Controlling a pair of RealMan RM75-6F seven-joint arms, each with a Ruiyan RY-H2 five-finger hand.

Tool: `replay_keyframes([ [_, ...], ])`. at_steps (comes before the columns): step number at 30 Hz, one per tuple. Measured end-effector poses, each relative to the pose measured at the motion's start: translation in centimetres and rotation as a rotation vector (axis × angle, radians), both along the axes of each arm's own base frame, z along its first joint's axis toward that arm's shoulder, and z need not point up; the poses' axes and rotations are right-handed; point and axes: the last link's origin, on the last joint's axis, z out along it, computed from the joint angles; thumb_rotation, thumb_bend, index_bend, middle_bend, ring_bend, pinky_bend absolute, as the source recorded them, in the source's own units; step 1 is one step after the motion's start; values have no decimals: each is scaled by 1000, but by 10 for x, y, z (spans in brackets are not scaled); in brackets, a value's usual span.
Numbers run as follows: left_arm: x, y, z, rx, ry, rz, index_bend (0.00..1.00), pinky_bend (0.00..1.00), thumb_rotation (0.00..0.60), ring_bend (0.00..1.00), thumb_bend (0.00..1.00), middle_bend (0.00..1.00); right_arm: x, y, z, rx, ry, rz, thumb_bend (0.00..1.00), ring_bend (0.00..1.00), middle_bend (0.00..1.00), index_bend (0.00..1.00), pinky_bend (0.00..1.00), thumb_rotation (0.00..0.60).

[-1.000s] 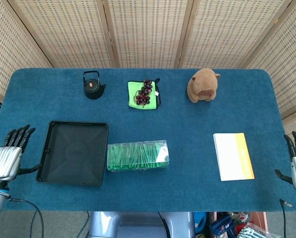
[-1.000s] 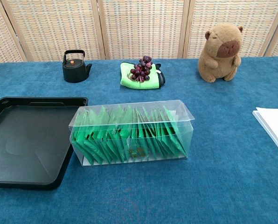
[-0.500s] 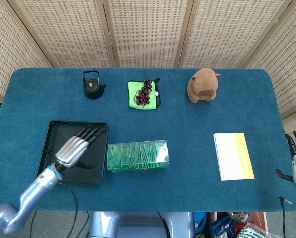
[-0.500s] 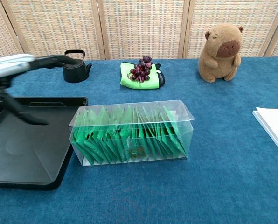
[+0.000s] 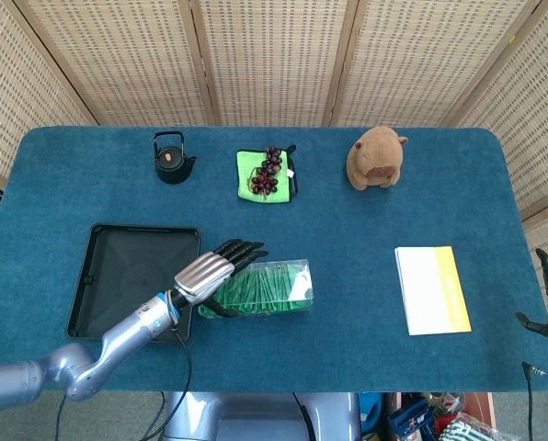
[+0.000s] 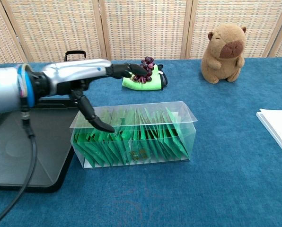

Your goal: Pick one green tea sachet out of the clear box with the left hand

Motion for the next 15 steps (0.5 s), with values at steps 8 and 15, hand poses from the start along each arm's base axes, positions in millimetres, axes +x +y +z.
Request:
replay_keyframes([
  [8, 8, 11, -26, -2, 36, 12, 0, 0, 600, 0, 148, 0, -2, -1, 1, -4, -5, -10, 0, 0, 0, 0, 0, 600],
  [15, 8, 12, -23, -6, 11, 28, 23, 0, 600, 0, 293, 0, -3, 0, 2, -7, -11, -12, 0, 0, 0, 0, 0, 600],
])
